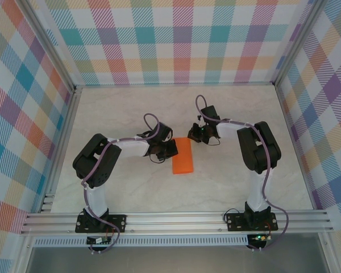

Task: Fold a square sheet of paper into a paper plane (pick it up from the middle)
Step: Fold the square sheet of paper in half at the center of the table, then move the square sheet of paper to the center of the table.

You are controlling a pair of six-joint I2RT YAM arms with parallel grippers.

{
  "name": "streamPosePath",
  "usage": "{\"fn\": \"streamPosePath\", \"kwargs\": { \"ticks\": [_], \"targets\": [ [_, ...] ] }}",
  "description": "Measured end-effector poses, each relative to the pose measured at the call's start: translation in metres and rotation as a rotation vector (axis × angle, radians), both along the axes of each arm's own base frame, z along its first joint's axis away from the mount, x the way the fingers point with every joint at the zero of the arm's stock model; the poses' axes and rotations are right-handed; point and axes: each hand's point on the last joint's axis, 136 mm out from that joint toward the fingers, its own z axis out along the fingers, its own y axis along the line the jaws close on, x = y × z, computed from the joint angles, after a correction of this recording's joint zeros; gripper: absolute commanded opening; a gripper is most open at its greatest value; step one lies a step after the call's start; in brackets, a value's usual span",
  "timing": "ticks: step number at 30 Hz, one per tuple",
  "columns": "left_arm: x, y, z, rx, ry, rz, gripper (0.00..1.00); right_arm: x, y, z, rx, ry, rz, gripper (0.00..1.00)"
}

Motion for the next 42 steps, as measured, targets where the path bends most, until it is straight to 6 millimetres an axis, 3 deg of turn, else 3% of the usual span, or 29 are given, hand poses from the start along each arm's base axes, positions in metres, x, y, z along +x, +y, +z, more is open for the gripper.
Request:
{"fn": "streamPosePath", "kwargs": {
  "ticks": [4, 9, 11, 19, 23, 36, 42],
  "targets": [
    [0.0, 0.0, 0.0, 0.002, -0.002, 0.0, 0.02, -0.005, 0.0, 0.01, 0.009, -0.005, 0.01, 0.04],
    [0.0, 0.0, 0.001, 0.003, -0.006, 0.002, 0.02, -0.028, -0.003, 0.046, 0.065, -0.044, 0.034, 0.05],
    [0.001, 0.0, 0.002, 0.007, -0.01, 0.004, 0.02, -0.039, -0.004, 0.051, 0.078, -0.041, 0.041, 0.05],
    [0.0, 0.003, 0.002, 0.023, -0.012, 0.012, 0.02, -0.077, 0.001, 0.031, 0.091, 0.057, 0.081, 0.05],
    [0.0, 0.004, 0.002, 0.027, -0.012, 0.014, 0.02, -0.08, 0.006, 0.03, 0.104, 0.067, 0.098, 0.05],
    [-0.007, 0.013, 0.005, 0.055, 0.009, 0.027, 0.05, -0.091, 0.008, -0.002, 0.088, 0.157, 0.117, 0.05],
    [-0.005, 0.01, 0.023, 0.02, -0.014, 0.035, 0.09, -0.1, 0.02, -0.004, 0.108, 0.155, 0.187, 0.05]
  ]
}}
